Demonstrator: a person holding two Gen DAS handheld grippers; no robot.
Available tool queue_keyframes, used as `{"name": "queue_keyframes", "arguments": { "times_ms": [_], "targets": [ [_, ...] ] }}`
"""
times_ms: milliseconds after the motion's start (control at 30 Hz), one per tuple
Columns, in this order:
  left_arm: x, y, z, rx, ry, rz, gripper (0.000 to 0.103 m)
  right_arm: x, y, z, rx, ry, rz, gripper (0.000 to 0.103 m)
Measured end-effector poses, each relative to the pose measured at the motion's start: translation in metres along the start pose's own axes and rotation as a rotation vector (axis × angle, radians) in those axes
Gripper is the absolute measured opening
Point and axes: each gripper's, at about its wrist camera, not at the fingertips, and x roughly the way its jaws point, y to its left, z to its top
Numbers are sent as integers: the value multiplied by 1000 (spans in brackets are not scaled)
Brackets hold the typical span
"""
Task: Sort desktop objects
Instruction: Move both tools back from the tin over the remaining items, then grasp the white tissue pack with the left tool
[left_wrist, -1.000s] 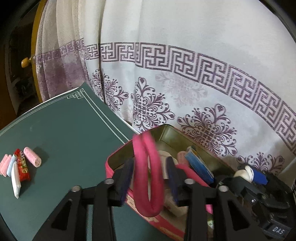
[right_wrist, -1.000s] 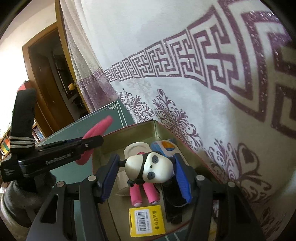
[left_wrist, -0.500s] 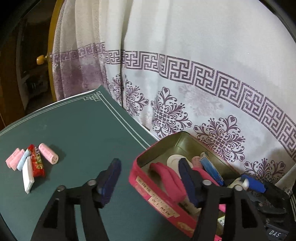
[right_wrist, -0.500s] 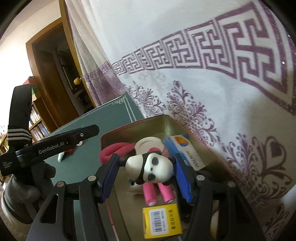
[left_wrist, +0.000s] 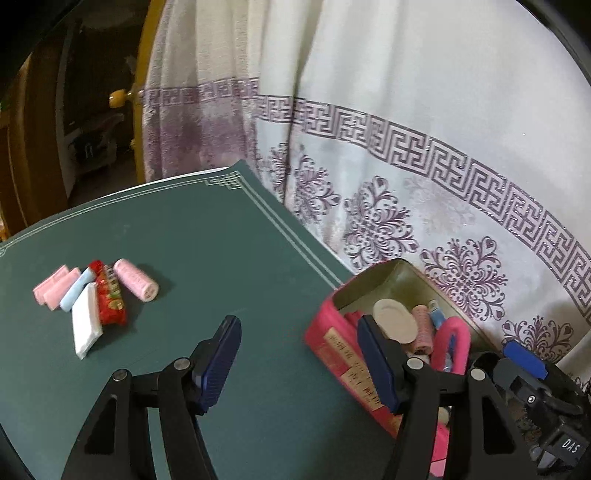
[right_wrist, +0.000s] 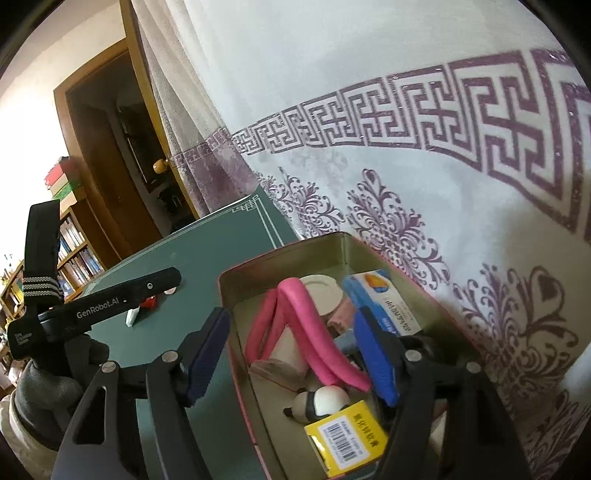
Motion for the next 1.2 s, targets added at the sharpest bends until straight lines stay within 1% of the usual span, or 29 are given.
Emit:
{"name": "queue_keyframes", "arguments": {
  "times_ms": [67, 100, 133, 167, 400, 600, 767, 867, 1000, 1200],
  "targets": [
    [-2, 7, -3, -5, 4, 11, 68, 1, 6, 0, -6, 2, 7, 74],
    [-4, 11, -5, -9, 6, 17, 70, 1, 9, 0, -10, 2, 10, 74],
    [-5, 15, -6, -14, 6, 21, 77, 2, 13, -1, -16, 3, 15, 74],
    [-8, 20, -8, -19, 0, 29, 78, 2, 17, -1, -23, 4, 20, 74],
    [-23, 63, -22, -82, -6, 88, 78, 10, 47, -3, -62, 12, 61, 76],
    [-32, 110, -39, -138, 13, 154, 78, 16, 72, -6, -99, 25, 90, 78],
    [-38, 148, -51, -202, 26, 197, 78, 31, 94, -14, -125, 64, 114, 78],
    [-41, 165, -55, -223, 32, 213, 78, 40, 109, -20, -147, 92, 132, 79],
    [-37, 181, -57, -236, 45, 220, 78, 51, 128, -26, -180, 119, 155, 79],
    [-20, 200, -52, -289, 69, 176, 78, 64, 147, -33, -213, 152, 176, 79]
  ]
}}
